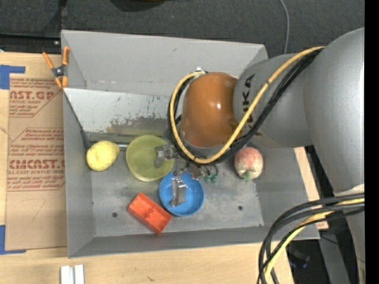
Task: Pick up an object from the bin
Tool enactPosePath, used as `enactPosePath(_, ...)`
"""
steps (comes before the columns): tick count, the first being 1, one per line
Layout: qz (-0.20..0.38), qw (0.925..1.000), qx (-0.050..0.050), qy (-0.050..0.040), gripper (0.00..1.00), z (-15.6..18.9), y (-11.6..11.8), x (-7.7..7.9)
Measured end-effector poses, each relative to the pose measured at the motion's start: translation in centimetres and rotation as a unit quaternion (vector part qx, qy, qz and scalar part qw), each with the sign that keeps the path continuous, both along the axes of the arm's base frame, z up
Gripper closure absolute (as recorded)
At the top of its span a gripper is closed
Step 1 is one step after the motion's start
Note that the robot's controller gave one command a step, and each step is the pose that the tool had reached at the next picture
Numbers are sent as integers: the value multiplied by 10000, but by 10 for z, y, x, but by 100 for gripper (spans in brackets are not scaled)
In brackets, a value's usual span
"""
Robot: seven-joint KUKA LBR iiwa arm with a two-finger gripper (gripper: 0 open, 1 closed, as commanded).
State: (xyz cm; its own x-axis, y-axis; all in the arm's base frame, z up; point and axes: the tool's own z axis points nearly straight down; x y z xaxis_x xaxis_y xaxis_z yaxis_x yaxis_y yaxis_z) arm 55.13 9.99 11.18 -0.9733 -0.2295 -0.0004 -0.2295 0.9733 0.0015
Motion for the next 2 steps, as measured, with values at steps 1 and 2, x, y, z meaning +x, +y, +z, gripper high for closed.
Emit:
enactPosePath(1, 578, 9983, 9, -16, 0, -42, 34, 25)
enactPosePath(2, 2589, 9659, 5, -23, 0, -41, 23, 19)
